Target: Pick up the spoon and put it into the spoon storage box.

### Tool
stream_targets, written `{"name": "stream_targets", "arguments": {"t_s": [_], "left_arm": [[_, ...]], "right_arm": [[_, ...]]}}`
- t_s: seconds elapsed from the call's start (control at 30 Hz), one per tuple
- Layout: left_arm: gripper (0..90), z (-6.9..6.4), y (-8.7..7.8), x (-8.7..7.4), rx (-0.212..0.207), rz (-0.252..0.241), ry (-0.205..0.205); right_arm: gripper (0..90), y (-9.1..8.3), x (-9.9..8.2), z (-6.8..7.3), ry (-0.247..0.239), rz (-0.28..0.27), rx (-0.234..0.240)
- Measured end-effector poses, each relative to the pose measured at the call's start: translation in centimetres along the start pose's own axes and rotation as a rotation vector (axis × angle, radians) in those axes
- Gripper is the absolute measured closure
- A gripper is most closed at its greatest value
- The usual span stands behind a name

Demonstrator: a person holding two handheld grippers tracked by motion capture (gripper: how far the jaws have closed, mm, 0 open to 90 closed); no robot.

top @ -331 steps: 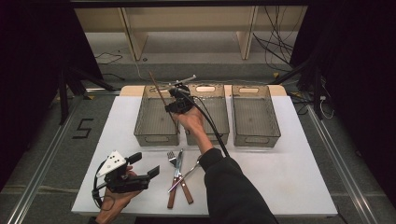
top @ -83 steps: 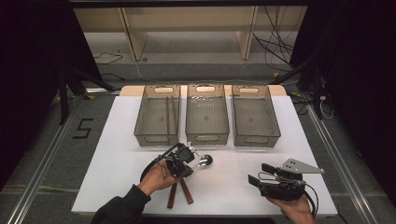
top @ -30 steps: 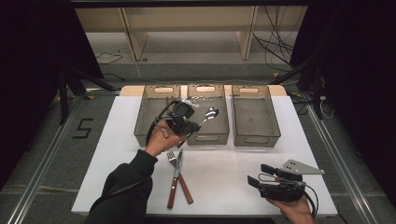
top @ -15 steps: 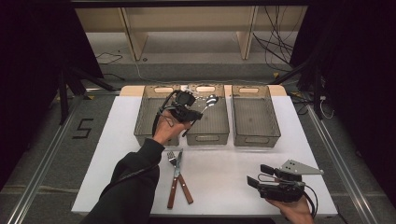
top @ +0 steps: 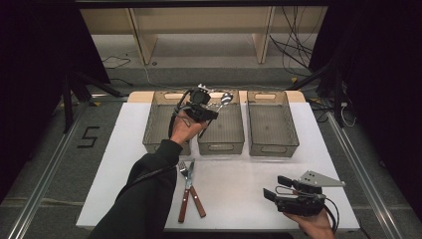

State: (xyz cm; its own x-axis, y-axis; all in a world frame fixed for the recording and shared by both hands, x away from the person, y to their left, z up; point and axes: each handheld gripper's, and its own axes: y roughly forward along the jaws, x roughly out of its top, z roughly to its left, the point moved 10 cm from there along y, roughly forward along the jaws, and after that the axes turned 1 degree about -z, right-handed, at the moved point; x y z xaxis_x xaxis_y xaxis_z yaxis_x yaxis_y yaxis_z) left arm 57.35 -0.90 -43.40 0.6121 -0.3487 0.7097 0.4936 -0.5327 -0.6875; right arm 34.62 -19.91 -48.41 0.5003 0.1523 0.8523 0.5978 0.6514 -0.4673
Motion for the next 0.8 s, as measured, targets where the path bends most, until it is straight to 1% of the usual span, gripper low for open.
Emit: {"name": "stream_targets", "arguments": {"t_s": [0.07, 0.2, 0.27, 0.47, 0.67, 0.7, 0.8], "left_arm": [[84.5, 0.0, 0.2, 0.1, 0.0, 0.002, 0.004], [84.4, 0.0, 0.4, 0.3, 0.0, -0.005, -0.005], [84.4, 0.1, 0.6, 0.4, 0.007, -0.006, -0.005], [84.3, 0.5, 1.5, 0.1, 0.02, 0.006, -0.025], [84.3, 0.4, 2.0, 0.1, 0.02, 0.009, -0.036], [84.2, 0.4, 2.0, 0.0, 0.02, 0.013, -0.03], [84.2, 0.3, 2.2, 0.0, 0.027, 0.009, -0.034]], "right_arm": [[26.4, 0.0, 0.0, 0.0, 0.0, 0.003, 0.002], [26.4, 0.0, 0.0, 0.1, -0.001, 0.002, 0.004], [26.4, 0.0, 0.0, 0.1, 0.0, 0.001, 0.004], [26.4, 0.0, 0.0, 0.2, -0.002, 0.001, 0.006], [26.4, 0.0, 0.0, 0.2, -0.003, 0.003, 0.008], [26.4, 0.0, 0.0, 0.2, -0.003, 0.003, 0.008], [26.4, 0.0, 0.0, 0.2, -0.004, 0.003, 0.008]]}}
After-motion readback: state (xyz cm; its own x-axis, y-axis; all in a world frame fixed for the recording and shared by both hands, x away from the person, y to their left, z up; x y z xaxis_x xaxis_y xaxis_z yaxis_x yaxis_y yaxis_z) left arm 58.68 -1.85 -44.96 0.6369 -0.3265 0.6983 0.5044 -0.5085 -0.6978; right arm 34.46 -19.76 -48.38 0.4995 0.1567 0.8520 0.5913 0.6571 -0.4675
